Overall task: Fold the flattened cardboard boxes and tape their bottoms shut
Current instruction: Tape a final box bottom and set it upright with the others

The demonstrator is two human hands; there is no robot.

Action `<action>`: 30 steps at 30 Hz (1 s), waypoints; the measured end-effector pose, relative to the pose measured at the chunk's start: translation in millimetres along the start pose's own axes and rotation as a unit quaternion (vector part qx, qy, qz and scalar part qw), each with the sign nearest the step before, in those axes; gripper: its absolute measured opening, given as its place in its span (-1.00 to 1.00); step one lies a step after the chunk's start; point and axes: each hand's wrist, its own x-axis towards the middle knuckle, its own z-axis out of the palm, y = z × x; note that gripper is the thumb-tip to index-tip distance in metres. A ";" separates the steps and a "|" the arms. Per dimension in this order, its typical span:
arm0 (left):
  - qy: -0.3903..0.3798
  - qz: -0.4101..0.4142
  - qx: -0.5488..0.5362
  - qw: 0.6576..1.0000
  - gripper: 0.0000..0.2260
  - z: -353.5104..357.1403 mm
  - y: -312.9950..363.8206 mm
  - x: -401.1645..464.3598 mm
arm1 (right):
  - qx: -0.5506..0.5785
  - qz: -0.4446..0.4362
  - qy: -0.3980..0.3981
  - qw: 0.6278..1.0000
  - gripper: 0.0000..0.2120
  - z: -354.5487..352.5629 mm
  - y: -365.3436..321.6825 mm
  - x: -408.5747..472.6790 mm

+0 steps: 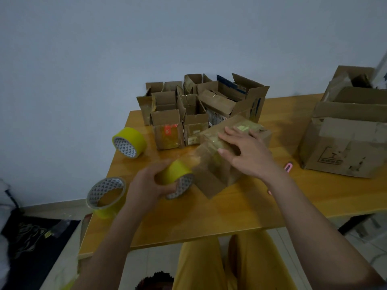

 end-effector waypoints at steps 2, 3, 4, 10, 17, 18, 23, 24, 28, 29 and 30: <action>-0.006 0.006 -0.010 1.000 -0.39 6.0 5.3 -5.6 | 0.004 0.011 0.006 1.000 -0.51 -0.9 3.7 2.0; -0.011 0.009 -0.011 1.000 -0.39 10.7 8.7 -7.7 | 0.005 0.014 0.009 1.000 -0.53 0.4 2.2 2.7; -0.020 0.003 -0.005 1.000 -0.40 14.2 11.3 -8.7 | 0.004 0.016 0.021 1.000 -0.55 2.8 -0.5 3.3; -0.071 -0.071 -0.022 0.995 -0.45 10.0 21.1 2.2 | -0.040 0.074 0.127 0.988 -0.44 15.3 -18.1 6.3; -0.098 -0.146 -0.145 0.974 -0.58 10.2 45.6 15.9 | -0.076 0.100 0.140 0.982 -0.55 24.7 -24.2 13.4; -0.087 -0.141 -0.126 0.978 -0.62 11.5 47.9 19.3 | -0.080 0.107 0.143 0.981 -0.52 25.7 -25.3 14.0; -0.072 -0.143 -0.082 0.984 -0.78 14.0 56.9 36.5 | -0.065 0.117 0.155 0.979 -0.56 31.5 -27.1 15.4; -0.072 -0.147 -0.075 0.984 -0.80 14.1 58.3 39.2 | -0.056 0.115 0.161 0.979 -0.59 32.4 -27.5 15.8; -0.093 -0.164 -0.067 0.980 -0.76 20.7 63.5 43.0 | -0.030 0.102 0.167 0.980 -0.58 28.6 -27.2 12.2; -0.096 -0.167 -0.070 0.979 -0.75 22.9 64.3 43.0 | -0.025 0.089 0.159 0.983 -0.57 26.9 -23.9 11.0; -0.095 -0.170 -0.075 0.978 -0.74 24.7 65.8 42.9 | -0.007 0.068 0.153 0.986 -0.55 25.8 -19.4 9.2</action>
